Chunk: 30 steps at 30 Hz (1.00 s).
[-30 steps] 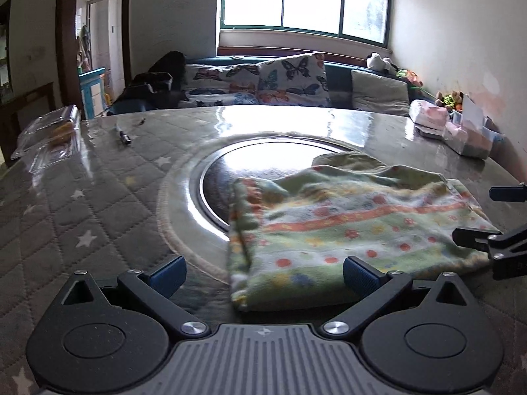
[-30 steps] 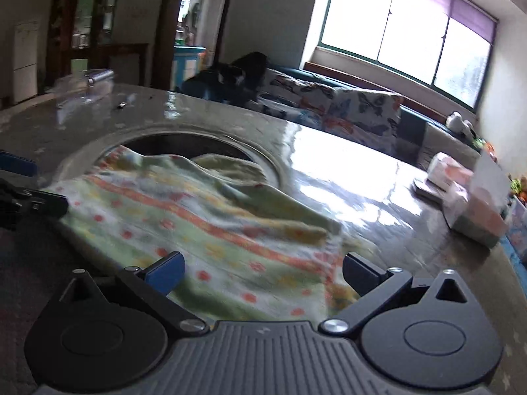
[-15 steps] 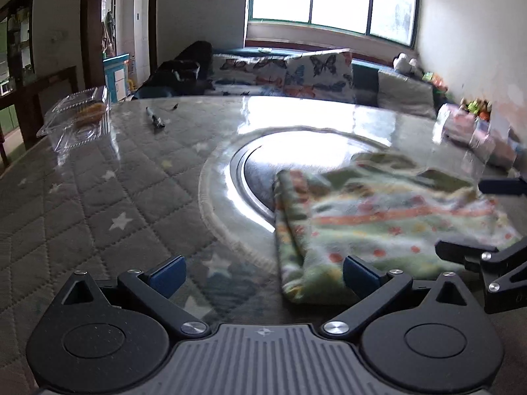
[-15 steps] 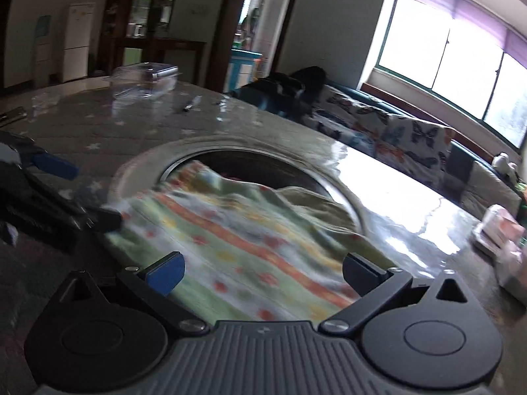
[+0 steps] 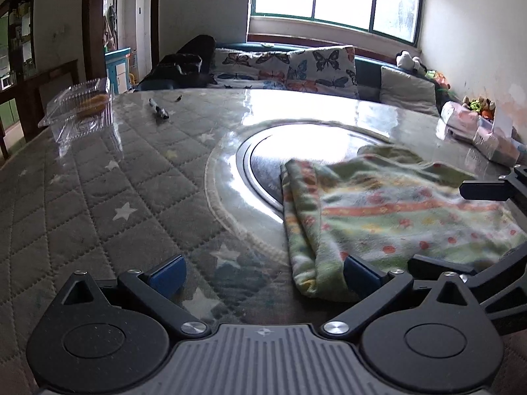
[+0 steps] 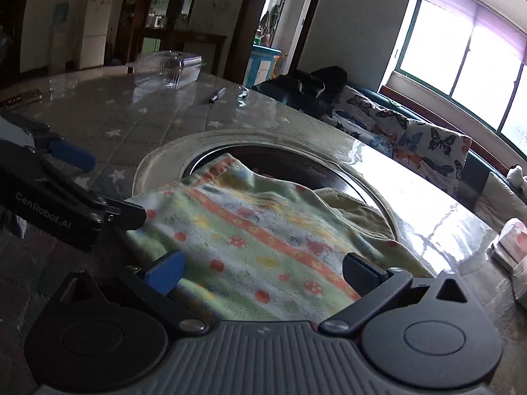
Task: Fold clothes
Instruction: 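Roll the left gripper and grasp the bundle's folded edge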
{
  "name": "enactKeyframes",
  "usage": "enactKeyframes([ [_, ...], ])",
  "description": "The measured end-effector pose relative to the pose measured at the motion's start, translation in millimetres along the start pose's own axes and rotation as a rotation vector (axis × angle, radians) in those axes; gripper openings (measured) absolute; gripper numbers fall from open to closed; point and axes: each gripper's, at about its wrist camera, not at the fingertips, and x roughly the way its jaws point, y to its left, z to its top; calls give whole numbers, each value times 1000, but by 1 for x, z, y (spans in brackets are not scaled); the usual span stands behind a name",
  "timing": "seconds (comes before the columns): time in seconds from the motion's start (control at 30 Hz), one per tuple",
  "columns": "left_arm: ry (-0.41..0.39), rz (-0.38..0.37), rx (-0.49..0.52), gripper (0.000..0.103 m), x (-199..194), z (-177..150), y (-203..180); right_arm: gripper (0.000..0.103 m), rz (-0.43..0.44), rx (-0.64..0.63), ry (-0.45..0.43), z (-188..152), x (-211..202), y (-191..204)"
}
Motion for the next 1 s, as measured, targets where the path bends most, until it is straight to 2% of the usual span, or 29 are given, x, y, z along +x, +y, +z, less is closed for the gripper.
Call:
enactKeyframes([
  [0.2,5,-11,-19,103,-2,0,7,103,30,-37,-12,10,-9,5],
  [0.43,13,-10,-2,103,-1,2,6,99,66,-45,20,8,0,13],
  [0.57,-8,-19,-51,103,-8,10,18,95,81,-84,3,16,-8,18],
  [0.7,-28,-13,-114,103,-12,21,35,87,143,-157,-10,25,-10,37],
  [0.83,-23,-45,-201,102,-13,27,51,81,190,-245,-15,29,-6,60],
  [1.0,-16,-103,-294,95,-12,33,66,54,228,-282,20,33,7,75],
])
